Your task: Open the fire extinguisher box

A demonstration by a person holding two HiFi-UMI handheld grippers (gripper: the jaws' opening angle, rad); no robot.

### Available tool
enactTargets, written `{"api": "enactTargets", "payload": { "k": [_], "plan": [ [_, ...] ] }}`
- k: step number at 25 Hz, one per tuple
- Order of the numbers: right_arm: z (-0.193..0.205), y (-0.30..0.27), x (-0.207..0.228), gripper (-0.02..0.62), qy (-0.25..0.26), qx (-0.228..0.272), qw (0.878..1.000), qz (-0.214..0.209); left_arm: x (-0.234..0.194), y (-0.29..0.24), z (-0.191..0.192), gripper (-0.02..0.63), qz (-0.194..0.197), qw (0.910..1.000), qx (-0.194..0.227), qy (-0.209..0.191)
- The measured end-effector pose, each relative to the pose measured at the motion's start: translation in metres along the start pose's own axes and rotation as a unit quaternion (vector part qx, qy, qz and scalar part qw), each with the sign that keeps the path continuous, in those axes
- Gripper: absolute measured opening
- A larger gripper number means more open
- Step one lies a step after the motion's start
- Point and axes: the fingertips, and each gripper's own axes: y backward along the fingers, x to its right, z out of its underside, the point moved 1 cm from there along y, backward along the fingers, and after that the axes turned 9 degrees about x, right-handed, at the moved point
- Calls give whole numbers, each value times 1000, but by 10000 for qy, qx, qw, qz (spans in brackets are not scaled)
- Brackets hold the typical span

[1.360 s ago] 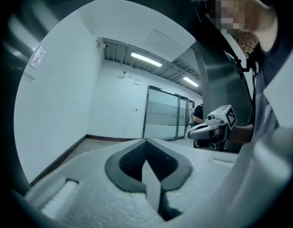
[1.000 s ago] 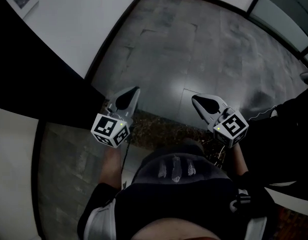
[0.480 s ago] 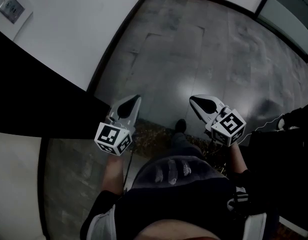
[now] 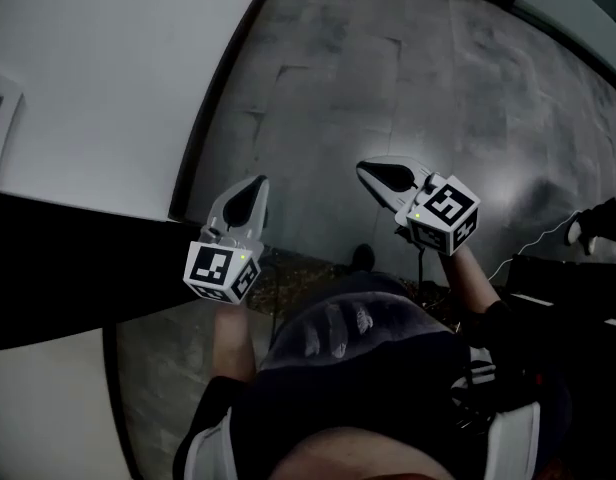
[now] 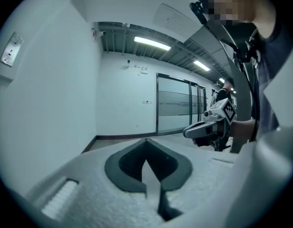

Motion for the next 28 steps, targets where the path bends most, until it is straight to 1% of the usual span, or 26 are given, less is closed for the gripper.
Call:
{"api": "enactTargets", "payload": {
  "k": [2,5,8,14,19,21,24,28],
  "plan": [
    [-8,-7,25,1,-45,-22,10000,31,-7,-23,-2,0,-10,10000,-14,-1],
    [-9,-13,53,2,-163,-87,9998,53,-16,-51,9,0,57,9998,-176,71],
    [-13,-23,84,2,-199,-120,9996,186,-32,-81,16,-1,145,9995,-263,110],
    [-31,-65,142,2,-52,-133,9986,506,-79,-157,17,0,643,9977,-134,161],
    [-44,-95,167,2,-65,-123,9966,807,-107,-199,8,-1,1071,9939,36,270],
    [-54,-121,183,2,-22,-127,9960,888,-135,-221,2,-1,1201,9921,108,343],
    [-69,-169,206,2,57,-91,9953,965,-193,-253,2,-1,1257,9910,101,452],
    [-93,-213,216,2,478,195,9933,1035,-246,-272,0,0,1395,9899,148,201]
  ]
}}
